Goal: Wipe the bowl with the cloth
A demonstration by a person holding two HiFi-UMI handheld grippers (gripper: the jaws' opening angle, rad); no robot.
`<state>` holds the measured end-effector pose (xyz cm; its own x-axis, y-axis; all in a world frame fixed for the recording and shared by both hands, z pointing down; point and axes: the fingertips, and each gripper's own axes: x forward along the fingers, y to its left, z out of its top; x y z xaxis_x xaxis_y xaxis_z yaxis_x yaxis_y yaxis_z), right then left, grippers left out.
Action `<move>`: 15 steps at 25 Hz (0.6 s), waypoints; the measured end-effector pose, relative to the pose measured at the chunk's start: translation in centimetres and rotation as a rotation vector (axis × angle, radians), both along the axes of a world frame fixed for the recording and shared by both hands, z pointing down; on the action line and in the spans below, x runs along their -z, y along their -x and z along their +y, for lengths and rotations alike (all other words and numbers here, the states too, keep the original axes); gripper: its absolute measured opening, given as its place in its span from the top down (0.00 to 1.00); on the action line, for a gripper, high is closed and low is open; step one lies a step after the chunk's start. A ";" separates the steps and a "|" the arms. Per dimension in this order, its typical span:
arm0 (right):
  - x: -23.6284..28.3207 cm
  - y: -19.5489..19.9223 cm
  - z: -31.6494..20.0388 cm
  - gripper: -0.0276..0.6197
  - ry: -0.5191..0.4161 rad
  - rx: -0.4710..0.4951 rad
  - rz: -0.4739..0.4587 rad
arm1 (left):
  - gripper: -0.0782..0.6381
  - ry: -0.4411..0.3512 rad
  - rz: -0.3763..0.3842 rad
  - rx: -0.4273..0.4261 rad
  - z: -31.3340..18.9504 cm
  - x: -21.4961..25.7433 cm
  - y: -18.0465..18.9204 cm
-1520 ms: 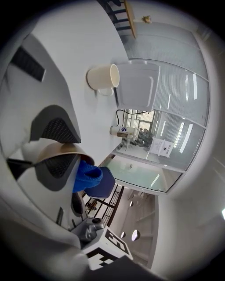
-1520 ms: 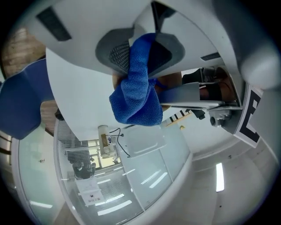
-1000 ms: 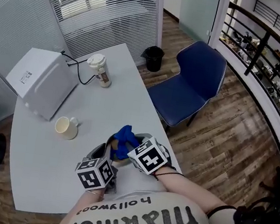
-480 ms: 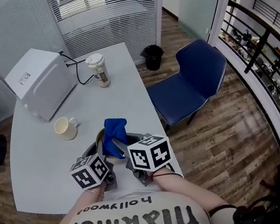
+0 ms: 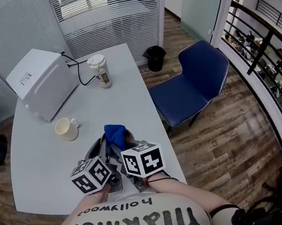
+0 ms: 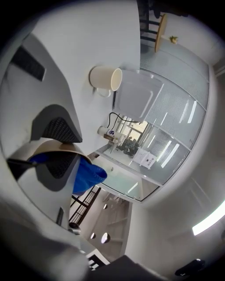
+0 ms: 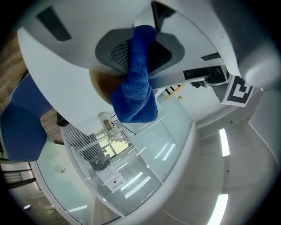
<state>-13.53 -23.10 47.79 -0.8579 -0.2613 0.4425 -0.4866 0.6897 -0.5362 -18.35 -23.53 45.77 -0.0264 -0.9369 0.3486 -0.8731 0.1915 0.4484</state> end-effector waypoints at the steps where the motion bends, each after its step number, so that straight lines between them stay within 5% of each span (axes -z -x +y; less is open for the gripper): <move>1: 0.1 0.1 0.2 0.86 0.026 0.014 -0.028 | 0.80 -0.005 0.006 0.004 0.0 0.1 0.2; 6: -0.1 1.0 1.7 0.86 0.118 0.106 -0.088 | 0.79 -0.011 0.029 0.018 0.1 0.2 1.2; 15: -1.3 0.9 3.2 0.86 0.018 0.260 0.025 | 0.80 0.033 0.056 0.037 0.8 -1.4 2.0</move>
